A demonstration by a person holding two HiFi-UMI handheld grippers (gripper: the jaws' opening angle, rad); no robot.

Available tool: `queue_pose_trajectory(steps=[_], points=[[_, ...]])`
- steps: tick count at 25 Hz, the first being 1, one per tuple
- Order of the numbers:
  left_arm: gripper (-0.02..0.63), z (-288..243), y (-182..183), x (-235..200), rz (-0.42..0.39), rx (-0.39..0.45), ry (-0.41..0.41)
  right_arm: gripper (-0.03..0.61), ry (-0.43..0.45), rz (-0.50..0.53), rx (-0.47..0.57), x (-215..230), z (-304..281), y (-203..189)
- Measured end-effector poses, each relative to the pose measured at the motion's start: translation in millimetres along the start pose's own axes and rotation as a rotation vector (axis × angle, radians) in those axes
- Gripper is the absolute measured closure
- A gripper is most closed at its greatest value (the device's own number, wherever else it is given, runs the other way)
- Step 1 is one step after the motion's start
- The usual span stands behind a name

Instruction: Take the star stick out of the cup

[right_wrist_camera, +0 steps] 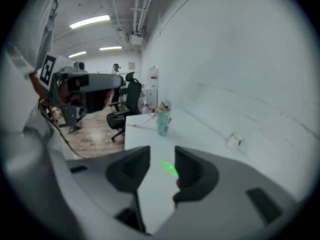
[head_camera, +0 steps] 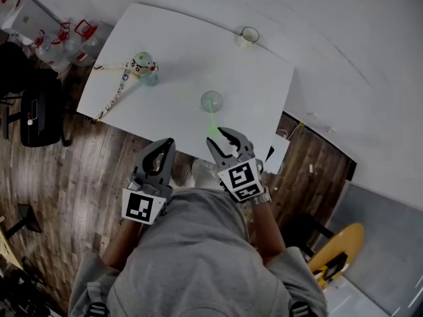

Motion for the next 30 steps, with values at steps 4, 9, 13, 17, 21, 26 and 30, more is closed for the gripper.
queue_pose_trajectory(steps=[4,9,13,17,21,26,30], points=[[0.583,-0.1,-0.1,-0.4,0.006,0.008,0.052,0.407,0.036,0.052,-0.022,2.4,-8.9,-3.7],[0.583,-0.9,-2.9,0.8,0.017,0.011,0.115,0.407,0.085,0.102,-0.039,1.2,-17.0,-12.8],[0.583,-0.3,-7.3,1.4,0.03,0.01,0.157,0.407,0.105,0.143,-0.051,-0.4,-25.0,-22.9],[0.583,0.1,-12.3,5.2,0.034,0.003,0.183,0.407,0.115,0.166,-0.056,-1.0,-29.8,-27.6],[0.583,-0.6,-12.6,7.9,0.03,0.01,0.204,0.44,0.092,0.167,-0.05,4.3,-33.5,-27.8],[0.583,0.3,-14.7,13.8,0.036,0.011,0.228,0.468,0.093,0.159,-0.043,7.2,-36.1,-30.5],[0.583,2.1,-15.3,16.0,0.034,0.011,0.236,0.483,0.081,0.133,-0.049,9.0,-37.9,-33.3]])
Point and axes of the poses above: the fingertips, and each gripper's own axes: z backward along the fingers, x to its right, y out of its top, the point moved 4 cm from there along z, backward along the fingers, and after that the axes turned 13 degrees about -y, right-handed, at the moved point
